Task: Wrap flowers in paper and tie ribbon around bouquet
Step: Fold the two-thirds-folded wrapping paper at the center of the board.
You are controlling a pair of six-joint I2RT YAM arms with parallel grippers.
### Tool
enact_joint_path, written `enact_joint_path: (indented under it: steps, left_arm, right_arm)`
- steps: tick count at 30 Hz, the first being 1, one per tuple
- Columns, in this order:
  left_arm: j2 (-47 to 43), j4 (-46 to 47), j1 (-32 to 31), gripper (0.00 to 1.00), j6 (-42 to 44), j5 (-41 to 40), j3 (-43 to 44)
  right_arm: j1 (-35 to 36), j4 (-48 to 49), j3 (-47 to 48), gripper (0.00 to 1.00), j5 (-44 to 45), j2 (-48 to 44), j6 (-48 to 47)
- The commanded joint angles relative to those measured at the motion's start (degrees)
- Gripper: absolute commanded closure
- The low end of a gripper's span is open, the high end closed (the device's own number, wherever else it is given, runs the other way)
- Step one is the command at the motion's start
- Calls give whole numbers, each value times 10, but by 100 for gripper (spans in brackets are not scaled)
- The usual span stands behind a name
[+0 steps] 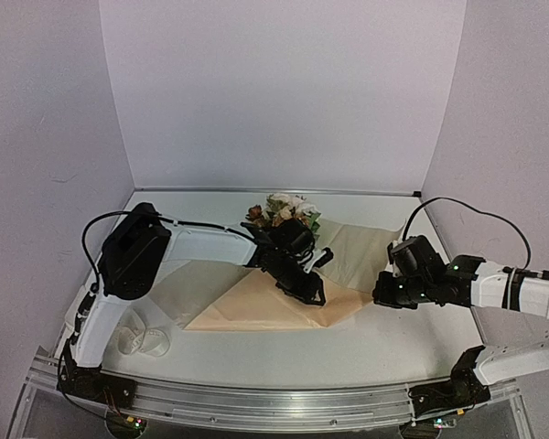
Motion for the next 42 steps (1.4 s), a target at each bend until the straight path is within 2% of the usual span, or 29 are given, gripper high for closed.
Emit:
enact_joint_path:
  steps: [1,5,9,13,19,25,30,36,42]
  left_arm:
    - [-133,64,33,60,-22,23,-79]
    - [-203,60,50,64,-17,33,-193]
    - [-256,63,60,77,-7,74,-300]
    - [-265,49,60,88,6,92,-342]
    - [-224,48,71,96,4,57,-336]
    - [-186,61,71,98,-5,48,-307]
    - [-178,72,73,99,-11,45,-304]
    - [-182,81,81,99,-16,45,-310]
    - [-197,87,88,100,-17,49,-325]
  right_arm:
    - [1,-46,12,100,51,-18,-25]
    - [1,-66,21,100,61,-19,-30]
    - [0,-73,22,100,70,-18,-32]
    - [0,-78,27,100,74,-16,-36]
    - [0,-86,46,100,67,-14,-53]
    - [6,-88,81,100,26,-3,-66]
    - [33,-80,137,100,-23,46,-78]
    - [55,-21,203,100,-109,142,-50]
    - [57,107,226,100,-172,243,5]
